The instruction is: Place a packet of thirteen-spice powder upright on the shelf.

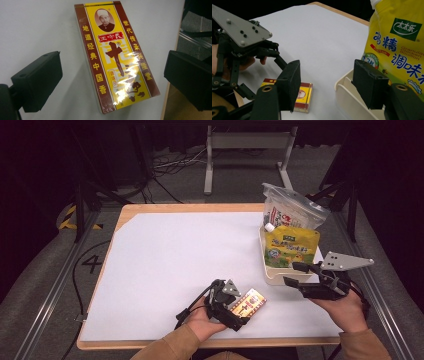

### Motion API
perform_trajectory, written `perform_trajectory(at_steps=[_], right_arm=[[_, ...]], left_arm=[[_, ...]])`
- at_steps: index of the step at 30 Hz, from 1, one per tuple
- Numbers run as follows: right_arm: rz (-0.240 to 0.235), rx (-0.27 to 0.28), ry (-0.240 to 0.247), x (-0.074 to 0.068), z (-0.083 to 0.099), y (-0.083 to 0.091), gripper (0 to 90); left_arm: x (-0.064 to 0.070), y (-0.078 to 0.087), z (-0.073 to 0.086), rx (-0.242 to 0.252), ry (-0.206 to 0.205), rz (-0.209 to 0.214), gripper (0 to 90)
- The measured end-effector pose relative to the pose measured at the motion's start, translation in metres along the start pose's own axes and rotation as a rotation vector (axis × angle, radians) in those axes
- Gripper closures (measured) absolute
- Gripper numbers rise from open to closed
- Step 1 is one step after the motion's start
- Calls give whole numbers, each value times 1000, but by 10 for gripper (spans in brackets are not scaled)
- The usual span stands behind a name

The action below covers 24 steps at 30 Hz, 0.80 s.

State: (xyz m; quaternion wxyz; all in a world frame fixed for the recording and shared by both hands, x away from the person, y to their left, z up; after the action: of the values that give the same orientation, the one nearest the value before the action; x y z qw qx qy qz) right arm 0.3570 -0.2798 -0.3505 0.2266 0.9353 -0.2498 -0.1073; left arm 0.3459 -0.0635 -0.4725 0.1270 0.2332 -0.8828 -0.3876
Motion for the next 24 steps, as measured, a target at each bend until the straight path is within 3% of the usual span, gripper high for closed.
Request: perform_trajectory(at_steps=[12,24], right_arm=[[-10,17,-14,2,1,3,381],[-21,12,-19,2,3,-1,379]], left_arm=[[7,-16,4,-58,-25,-25,27],[8,-19,6,-82,-25,-89,80]])
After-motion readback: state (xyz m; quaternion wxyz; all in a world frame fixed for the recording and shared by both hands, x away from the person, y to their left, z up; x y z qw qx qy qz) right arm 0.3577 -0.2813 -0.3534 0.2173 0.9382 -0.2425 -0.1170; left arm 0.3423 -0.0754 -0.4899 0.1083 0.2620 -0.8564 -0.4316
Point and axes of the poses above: each handheld gripper's, and its own axes: y roughly backward along the jaws, z roughly out of its underside, x roughly to its right, the point moved 6 cm from there along -y, roughly forward along the jaws, and after that the axes turned 11 degrees about -z, right-handed, at the moved point
